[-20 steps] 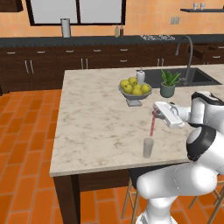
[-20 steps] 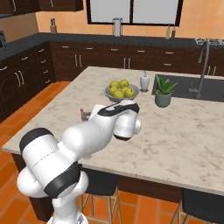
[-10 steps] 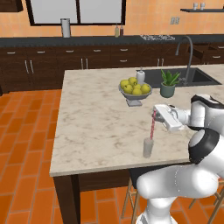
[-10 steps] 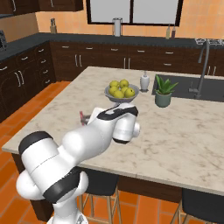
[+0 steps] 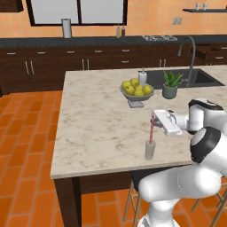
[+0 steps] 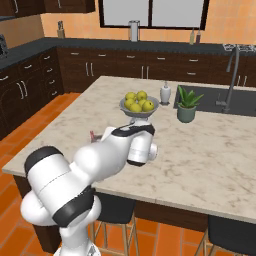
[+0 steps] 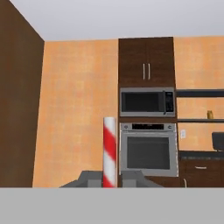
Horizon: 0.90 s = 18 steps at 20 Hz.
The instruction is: Take a straw from the drawer in front and place it inside the glass cup on the dining counter.
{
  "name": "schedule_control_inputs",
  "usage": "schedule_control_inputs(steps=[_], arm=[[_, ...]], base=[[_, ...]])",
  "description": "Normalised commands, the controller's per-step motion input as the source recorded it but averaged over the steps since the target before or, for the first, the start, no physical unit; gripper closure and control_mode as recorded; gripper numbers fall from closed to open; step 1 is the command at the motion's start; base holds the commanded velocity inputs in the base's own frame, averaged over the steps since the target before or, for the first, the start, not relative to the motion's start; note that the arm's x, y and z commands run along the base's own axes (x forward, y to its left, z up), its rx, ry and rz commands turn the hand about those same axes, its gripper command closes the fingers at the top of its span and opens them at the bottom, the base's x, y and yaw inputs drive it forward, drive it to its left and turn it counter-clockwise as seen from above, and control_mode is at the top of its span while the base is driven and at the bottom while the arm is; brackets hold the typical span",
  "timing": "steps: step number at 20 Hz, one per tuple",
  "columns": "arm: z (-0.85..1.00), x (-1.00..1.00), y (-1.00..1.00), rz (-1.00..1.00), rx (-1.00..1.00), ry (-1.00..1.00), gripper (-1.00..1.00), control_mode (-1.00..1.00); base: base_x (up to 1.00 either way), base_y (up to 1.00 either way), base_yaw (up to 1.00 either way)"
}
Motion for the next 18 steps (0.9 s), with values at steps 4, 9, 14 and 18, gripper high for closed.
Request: schedule_control_inputs(steps=[4, 9, 14, 18], arm=[[-0.24, 0.22, 0.00, 0.00, 0.00, 0.00, 1.00, -1.00], [-0.27, 0.10, 0.00, 0.00, 0.00, 0.00, 1.00, -1.00], [-0.26, 0.10, 0.00, 0.00, -0.01, 0.00, 1.00, -1.00], [-0.31, 0.03, 0.00, 0.00, -0.02, 0.00, 1.00, -1.00]], base=[[0.00, 0.00, 0.00], [0.00, 0.00, 0.00], [0.00, 0.00, 0.00], [0.00, 0.00, 0.00]])
